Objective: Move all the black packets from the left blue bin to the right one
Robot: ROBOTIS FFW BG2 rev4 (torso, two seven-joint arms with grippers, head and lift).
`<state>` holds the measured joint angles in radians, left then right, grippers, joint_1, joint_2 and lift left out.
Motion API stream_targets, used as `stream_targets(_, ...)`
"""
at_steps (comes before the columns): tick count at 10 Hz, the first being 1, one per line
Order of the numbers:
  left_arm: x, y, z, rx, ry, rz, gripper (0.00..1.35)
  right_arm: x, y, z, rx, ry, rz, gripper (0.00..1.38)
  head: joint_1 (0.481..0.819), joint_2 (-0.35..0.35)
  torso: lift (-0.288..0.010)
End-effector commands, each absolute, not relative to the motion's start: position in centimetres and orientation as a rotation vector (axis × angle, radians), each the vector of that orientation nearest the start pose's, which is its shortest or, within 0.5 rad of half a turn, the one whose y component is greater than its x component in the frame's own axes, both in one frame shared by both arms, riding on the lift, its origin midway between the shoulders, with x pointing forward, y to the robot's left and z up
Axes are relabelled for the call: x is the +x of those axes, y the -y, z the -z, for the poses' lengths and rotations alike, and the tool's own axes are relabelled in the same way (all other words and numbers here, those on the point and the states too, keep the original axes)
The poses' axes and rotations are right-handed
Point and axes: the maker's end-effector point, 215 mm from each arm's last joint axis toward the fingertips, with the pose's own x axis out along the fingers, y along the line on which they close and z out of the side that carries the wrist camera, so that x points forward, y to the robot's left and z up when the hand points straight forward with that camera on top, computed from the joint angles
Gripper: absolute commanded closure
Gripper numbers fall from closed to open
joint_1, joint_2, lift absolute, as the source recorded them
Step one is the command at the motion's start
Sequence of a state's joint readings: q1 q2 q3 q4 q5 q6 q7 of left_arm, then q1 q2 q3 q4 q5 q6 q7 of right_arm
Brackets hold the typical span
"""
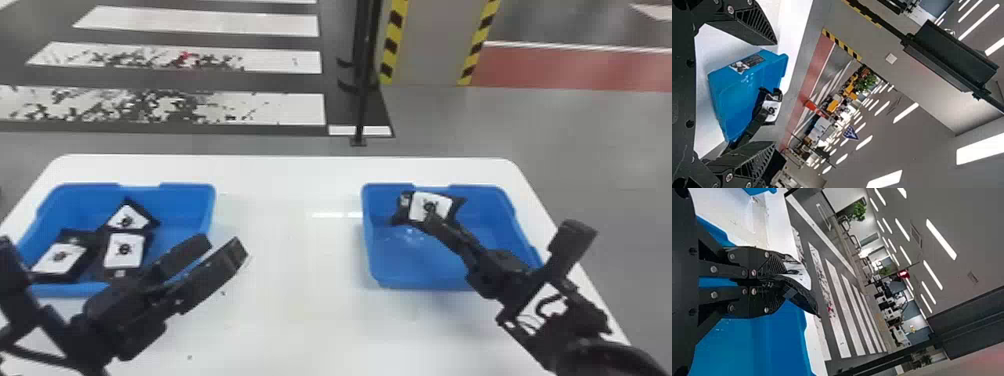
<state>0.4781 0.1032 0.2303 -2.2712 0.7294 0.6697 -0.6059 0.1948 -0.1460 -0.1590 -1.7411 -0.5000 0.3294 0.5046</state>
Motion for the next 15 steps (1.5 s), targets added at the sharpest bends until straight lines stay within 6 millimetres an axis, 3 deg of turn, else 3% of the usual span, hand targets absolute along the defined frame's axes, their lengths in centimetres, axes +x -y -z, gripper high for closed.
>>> stream_targets(1,39.1,-14.8,29.1,-0.600,-0.228,0.697,0.14,51.9,23.4,39.9,0.411,-0.226,-0.394,0.70,0.695,-0.104,-0.140)
stream_targets(2,39.1,-15.2,29.2,-0.596,-0.227,0.687,0.14,52.1,24.0,40.0,0.380,-0.218,-0.369,0.29,0.695,-0.106,-0.140)
stream_targets(3,39.1,-15.7,29.6,-0.585,-0.233,0.674,0.14,52.2,24.9,38.5,0.330,-0.164,-0.345,0.08,0.695,-0.108,-0.140)
stream_targets(5,39.4,-17.5,31.0,-0.529,-0.274,0.630,0.14,49.2,24.5,33.2,0.153,-0.046,-0.324,0.12,0.695,-0.114,-0.140)
stream_targets(7,40.3,-21.6,33.0,-0.443,-0.329,0.522,0.14,44.2,23.3,31.0,0.116,-0.001,-0.301,0.12,0.695,-0.078,-0.140)
stream_targets(9,41.6,-27.8,34.1,-0.332,-0.363,0.372,0.14,40.5,20.9,30.0,0.147,0.000,-0.329,0.12,0.695,-0.023,-0.140)
stream_targets(12,44.2,-33.2,35.3,-0.255,-0.407,0.230,0.15,34.7,17.5,28.2,0.215,-0.032,-0.383,0.12,0.695,0.153,-0.140)
stream_targets(13,44.6,-34.8,36.0,-0.235,-0.425,0.184,0.15,33.6,16.9,28.6,0.246,-0.053,-0.391,0.13,0.695,0.200,-0.140)
stream_targets(15,44.6,-38.0,37.3,-0.168,-0.488,0.072,0.15,33.4,16.4,28.7,0.254,-0.057,-0.409,0.13,0.695,0.254,-0.140)
